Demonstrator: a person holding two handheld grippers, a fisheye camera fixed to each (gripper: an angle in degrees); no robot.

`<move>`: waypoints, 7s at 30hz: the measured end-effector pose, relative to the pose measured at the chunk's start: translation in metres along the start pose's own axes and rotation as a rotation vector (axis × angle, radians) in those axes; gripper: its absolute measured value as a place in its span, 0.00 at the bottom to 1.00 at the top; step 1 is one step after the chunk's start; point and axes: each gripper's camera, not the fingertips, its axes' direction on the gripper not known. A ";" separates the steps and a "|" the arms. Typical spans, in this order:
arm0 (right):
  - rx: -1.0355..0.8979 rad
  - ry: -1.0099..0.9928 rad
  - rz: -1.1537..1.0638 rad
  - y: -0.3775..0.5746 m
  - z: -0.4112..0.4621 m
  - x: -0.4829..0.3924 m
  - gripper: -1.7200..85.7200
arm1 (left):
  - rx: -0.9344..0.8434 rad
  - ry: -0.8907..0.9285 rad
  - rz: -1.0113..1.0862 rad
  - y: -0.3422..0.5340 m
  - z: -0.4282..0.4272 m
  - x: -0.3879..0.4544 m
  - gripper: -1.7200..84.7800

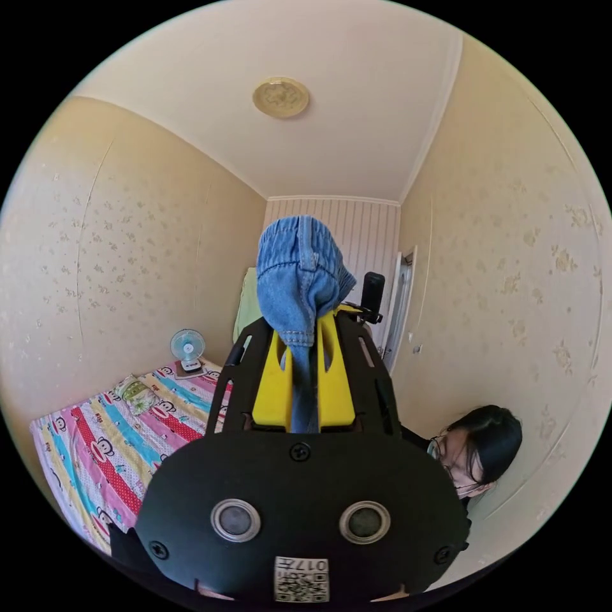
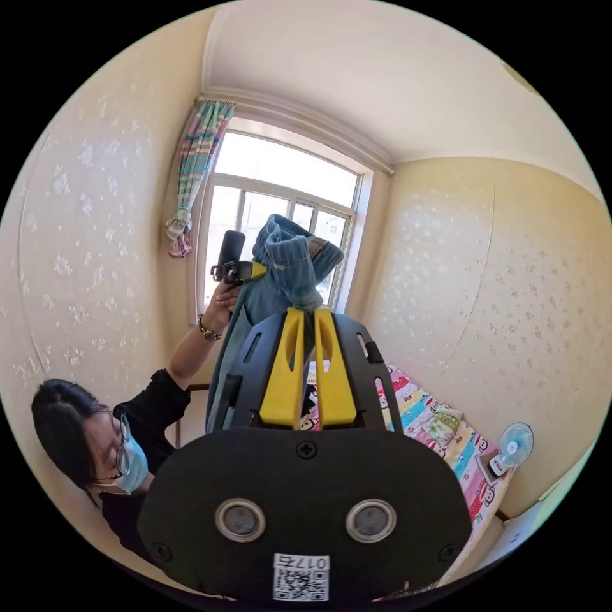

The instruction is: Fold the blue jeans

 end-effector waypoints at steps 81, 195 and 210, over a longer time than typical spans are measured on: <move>0.746 -0.834 -0.099 0.144 0.062 0.227 0.10 | -0.071 0.315 0.059 0.086 0.107 -0.028 0.07; 0.738 -1.067 0.711 0.271 0.048 0.438 0.06 | 0.334 -0.531 -0.426 0.461 -0.197 -0.237 0.29; 0.660 -1.117 0.644 0.273 0.053 0.403 0.05 | 0.691 0.058 -0.626 0.479 -0.264 -0.329 0.13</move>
